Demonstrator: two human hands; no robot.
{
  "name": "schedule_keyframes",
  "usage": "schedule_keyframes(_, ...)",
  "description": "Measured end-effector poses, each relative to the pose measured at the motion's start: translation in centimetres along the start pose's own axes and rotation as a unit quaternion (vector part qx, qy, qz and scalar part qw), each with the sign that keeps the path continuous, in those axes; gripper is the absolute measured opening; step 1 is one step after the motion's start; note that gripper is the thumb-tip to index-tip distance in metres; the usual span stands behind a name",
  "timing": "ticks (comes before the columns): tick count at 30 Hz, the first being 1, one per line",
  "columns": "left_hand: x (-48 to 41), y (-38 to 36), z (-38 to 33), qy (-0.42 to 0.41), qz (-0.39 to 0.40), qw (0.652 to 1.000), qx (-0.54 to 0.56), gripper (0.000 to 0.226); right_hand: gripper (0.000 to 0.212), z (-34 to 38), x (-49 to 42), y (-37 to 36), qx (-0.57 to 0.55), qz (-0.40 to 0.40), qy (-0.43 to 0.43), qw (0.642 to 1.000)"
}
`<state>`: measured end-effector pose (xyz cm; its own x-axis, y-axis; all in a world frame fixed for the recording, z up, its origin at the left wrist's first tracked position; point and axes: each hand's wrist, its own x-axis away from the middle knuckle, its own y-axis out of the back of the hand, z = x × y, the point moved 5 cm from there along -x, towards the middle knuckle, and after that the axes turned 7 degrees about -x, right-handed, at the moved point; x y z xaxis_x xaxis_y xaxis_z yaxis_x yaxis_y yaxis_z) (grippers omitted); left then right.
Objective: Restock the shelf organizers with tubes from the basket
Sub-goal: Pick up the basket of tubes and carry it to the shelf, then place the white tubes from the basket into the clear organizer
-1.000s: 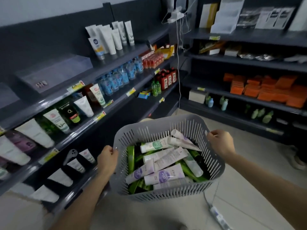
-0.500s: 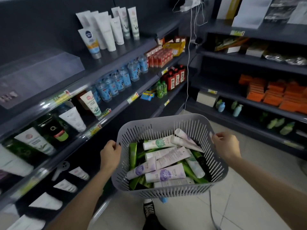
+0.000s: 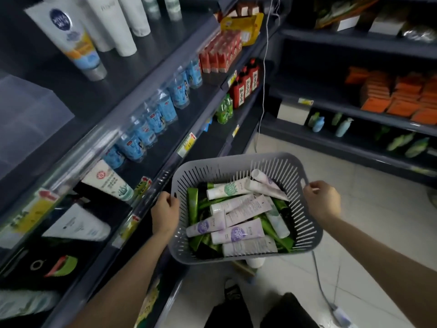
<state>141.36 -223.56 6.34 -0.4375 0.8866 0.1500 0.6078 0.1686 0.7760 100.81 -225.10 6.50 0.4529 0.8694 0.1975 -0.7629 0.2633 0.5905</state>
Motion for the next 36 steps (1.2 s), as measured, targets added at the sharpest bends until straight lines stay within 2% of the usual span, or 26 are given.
schedule_keyframes(9,-3.8,-1.6,1.7,0.031,0.015,0.999,-0.015,0.019,0.026,0.4,-1.9,-3.9,0.013,0.017,-0.019,1.0)
schedule_keyframes(15,-4.4,-2.3,0.9,0.01,0.017,1.0,-0.018,0.022,0.028,0.0,-3.0,-3.9,0.018,0.02,-0.027,0.999)
schedule_keyframes(30,-2.6,-3.7,-0.6,0.022,-0.004,1.0,-0.016,0.024,0.026,-0.4,-5.2,-2.6,0.033,0.028,-0.004,0.999)
schedule_keyframes(36,-4.6,-3.5,-0.5,0.053,0.068,0.994,-0.067,0.029,0.027,0.8,-6.3,-2.6,0.068,0.088,0.01,0.994)
